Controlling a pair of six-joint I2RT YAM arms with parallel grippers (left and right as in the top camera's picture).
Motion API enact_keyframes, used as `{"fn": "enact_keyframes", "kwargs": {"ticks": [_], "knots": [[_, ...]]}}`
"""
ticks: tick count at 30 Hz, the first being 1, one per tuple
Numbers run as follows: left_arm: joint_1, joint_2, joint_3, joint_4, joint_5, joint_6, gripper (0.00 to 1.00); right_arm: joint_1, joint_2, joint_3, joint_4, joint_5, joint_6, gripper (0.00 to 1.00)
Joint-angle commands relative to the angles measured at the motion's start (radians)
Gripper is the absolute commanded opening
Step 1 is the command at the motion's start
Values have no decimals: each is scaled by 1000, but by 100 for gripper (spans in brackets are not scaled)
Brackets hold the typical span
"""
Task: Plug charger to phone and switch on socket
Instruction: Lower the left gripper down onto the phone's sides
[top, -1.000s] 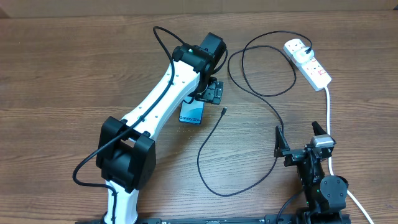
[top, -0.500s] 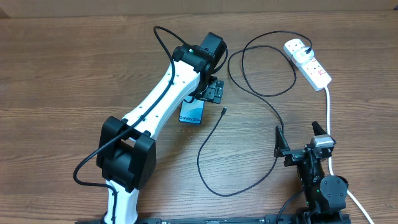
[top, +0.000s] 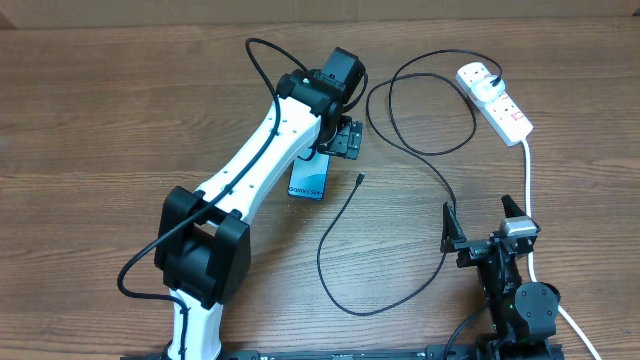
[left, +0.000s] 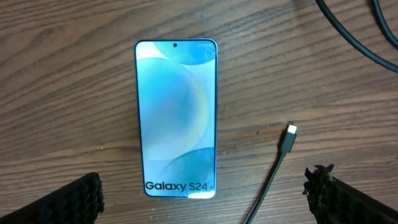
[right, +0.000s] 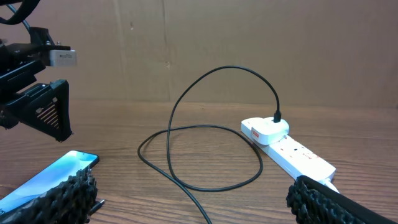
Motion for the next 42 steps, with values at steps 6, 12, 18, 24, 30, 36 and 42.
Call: {"fn": "enact_keyframes", "kwargs": {"ticks": [6, 12, 18, 24, 30, 36, 42], "knots": [[43, 52, -3, 19, -5, -18, 100, -4, -10, -10, 6, 6, 7, 100], [43, 80, -3, 32, 44, -17, 100, -4, -10, -10, 6, 6, 7, 100], [43, 103, -3, 43, 45, -17, 100, -4, -10, -10, 6, 6, 7, 100], [43, 111, -3, 36, 54, -17, 100, -4, -10, -10, 6, 6, 7, 100], [43, 111, -3, 39, 72, -17, 100, -4, -10, -10, 6, 6, 7, 100], [43, 112, -3, 41, 69, -17, 100, -4, -10, -10, 6, 6, 7, 100], [43, 112, -3, 36, 66, -17, 100, -4, -10, -10, 6, 6, 7, 100]]}}
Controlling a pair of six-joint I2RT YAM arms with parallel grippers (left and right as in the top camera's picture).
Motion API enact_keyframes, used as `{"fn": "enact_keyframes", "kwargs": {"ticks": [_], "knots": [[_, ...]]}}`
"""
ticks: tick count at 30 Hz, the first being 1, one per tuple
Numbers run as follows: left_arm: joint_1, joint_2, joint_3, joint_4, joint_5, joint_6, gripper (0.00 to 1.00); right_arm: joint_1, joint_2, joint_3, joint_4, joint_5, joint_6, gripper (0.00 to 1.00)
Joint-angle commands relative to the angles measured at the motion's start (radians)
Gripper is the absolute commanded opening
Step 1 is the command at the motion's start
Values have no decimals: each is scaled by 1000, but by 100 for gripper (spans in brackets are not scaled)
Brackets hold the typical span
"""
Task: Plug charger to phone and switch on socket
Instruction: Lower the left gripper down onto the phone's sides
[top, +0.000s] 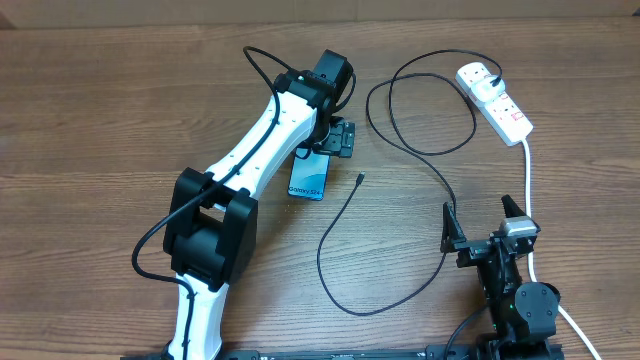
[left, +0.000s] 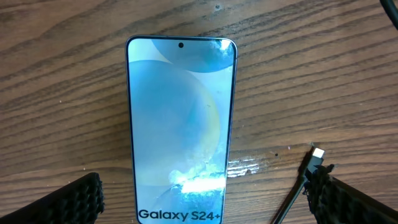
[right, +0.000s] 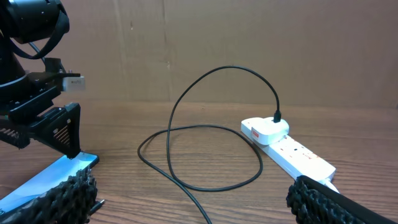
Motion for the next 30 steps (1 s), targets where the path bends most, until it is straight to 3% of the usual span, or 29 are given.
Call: {"fn": "enact_keyframes", "kwargs": {"ticks": [1, 30], "knots": [[2, 16, -3, -3, 5, -18, 100, -4, -10, -10, 6, 6, 6, 100], [9, 16, -47, 6, 4, -16, 100, -4, -10, -10, 6, 6, 6, 100]]}}
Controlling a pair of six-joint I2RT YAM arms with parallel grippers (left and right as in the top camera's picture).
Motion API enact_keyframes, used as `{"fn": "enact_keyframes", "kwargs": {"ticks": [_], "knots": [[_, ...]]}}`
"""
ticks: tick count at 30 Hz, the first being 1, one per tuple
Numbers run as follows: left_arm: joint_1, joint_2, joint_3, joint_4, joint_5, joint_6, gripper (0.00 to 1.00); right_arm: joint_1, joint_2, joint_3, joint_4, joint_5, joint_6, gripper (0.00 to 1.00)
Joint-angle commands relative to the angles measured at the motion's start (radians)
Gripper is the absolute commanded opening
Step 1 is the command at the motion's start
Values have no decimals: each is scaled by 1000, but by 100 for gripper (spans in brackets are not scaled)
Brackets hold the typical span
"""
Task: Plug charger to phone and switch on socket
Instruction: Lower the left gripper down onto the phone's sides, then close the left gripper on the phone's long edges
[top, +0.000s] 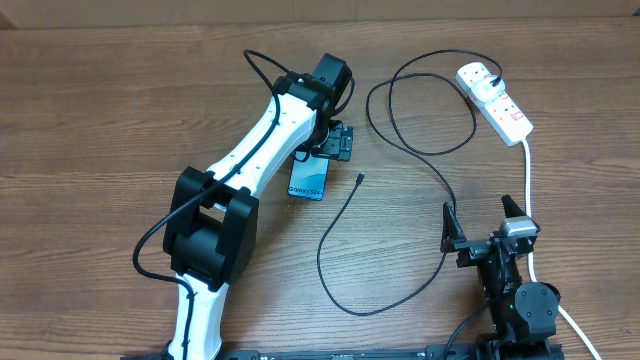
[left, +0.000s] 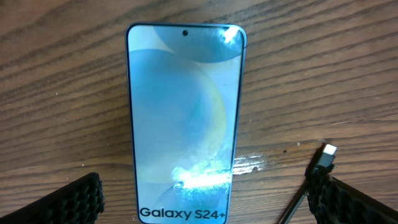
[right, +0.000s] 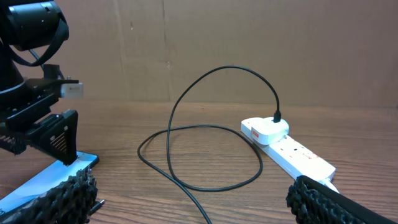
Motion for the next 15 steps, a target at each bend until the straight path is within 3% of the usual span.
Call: {"fn": "enact_keyframes", "kwargs": {"ticks": [1, 15], "knots": [[6, 16, -17, 3, 4, -16, 100, -4, -10, -10, 6, 6, 6, 100], [10, 27, -17, 23, 4, -13, 100, -4, -10, -10, 6, 6, 6, 100]]}}
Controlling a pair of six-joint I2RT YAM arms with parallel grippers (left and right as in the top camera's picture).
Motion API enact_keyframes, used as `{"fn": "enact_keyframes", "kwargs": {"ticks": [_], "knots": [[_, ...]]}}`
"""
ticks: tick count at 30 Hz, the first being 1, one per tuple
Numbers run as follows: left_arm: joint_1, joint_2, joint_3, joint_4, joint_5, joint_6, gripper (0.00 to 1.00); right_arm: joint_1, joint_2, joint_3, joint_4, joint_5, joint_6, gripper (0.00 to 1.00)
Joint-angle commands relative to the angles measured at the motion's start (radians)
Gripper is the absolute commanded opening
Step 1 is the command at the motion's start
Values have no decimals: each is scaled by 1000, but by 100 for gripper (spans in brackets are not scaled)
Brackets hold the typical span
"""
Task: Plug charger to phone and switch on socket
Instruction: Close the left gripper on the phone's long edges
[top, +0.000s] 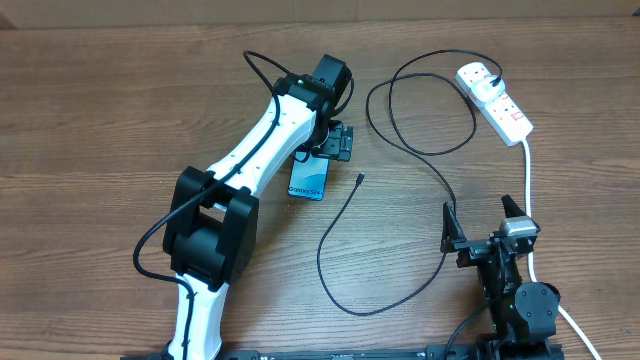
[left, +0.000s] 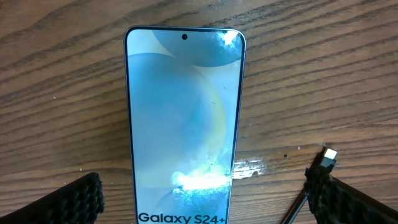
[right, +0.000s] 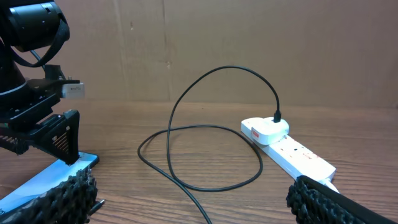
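A blue Galaxy S24+ phone (left: 183, 118) lies flat on the wooden table, screen up, also seen from above as the phone (top: 309, 182). My left gripper (left: 202, 199) stands open just above it, one finger on either side of its lower end. The black cable's free plug (left: 324, 156) lies right of the phone, close to the right finger (left: 354, 199). The cable (top: 430, 150) loops back to a white charger in the white socket strip (top: 497, 100). My right gripper (right: 193, 199) stays open low at the table's near right, holding nothing.
The socket strip's white lead (top: 528, 190) runs down the right side past the right arm. The cable's loops cover the table between phone and strip. A brown cardboard wall (right: 249, 43) stands behind the table.
The left gripper has edged slightly over the phone; the phone's top sits a touch lower in the wrist view. The right arm has not moved.
The left gripper hung open well above the phone, the plug lying to its right. Then it stood lower and closer, the phone filling more of the wrist view. Now it straddles the phone's lower end. The right gripper stayed still and open throughout.
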Motion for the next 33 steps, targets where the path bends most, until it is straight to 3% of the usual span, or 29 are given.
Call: {"fn": "enact_keyframes", "kwargs": {"ticks": [1, 33], "knots": [[11, 32, -10, 3, 4, -13, 99, -4, -10, -10, 6, 5, 7, 100], [36, 114, -10, 9, 40, 70, 100, -4, -10, -10, 6, 5, 7, 100]]}}
